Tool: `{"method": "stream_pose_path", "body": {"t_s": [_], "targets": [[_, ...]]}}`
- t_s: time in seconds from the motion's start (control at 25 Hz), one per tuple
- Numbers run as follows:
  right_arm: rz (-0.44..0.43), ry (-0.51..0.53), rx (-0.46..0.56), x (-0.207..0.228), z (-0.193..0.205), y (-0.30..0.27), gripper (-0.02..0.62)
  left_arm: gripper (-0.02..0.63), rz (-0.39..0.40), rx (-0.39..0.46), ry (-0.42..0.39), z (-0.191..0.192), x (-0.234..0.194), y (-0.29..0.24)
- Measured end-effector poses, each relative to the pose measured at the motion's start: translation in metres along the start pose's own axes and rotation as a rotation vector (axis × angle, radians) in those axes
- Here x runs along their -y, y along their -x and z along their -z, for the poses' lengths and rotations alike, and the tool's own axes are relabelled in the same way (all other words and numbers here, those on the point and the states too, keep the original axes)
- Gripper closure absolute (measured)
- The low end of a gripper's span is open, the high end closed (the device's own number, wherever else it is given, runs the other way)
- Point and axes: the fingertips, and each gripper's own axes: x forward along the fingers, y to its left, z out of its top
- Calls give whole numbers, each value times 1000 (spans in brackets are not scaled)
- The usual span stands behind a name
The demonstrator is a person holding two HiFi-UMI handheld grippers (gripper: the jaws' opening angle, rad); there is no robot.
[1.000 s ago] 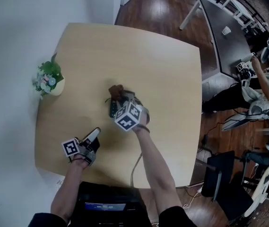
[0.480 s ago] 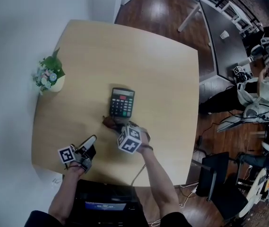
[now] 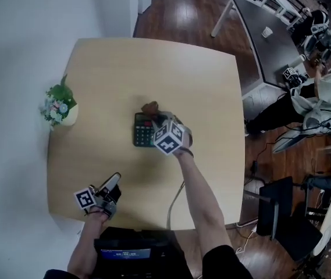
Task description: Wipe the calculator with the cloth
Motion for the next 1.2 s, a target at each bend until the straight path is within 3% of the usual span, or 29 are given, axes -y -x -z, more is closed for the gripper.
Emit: {"method": "stream_pose_path", "body": {"t_s": [0.12,0.36,0.48,0.56,0.64,0.8,0.88,1.0,1.2], "targets": [[-65,139,-23,-39,11,-1,515,607,-5,-18,-10,2,1,-4],[-181,307,-39,-115,42,26,515,607,-12,-49,-4,8,0,-15],[-310,333,-66,-145,64,46,515,607,-10,-65,-1,13,0,-22],[-352,317,-73,-146,71,58,515,607,-9,-74,-6,14,1,-23],[-304,238,-37,-119,64,61,515,607,-12,-80,-14,13,2,-23],[-36,30,65,-18,30,51,514,607,-16,-86,-29,12,5,-24],[50,-28,87,18,20,39,515,607,-18,-88,-33,13,7,-25],[40,-24,75,25,17,19,515,607,-25,-100,-46,15,13,-27],[-35,72,36,-22,33,15,514,607,-48,-124,-80,12,15,-25]]}}
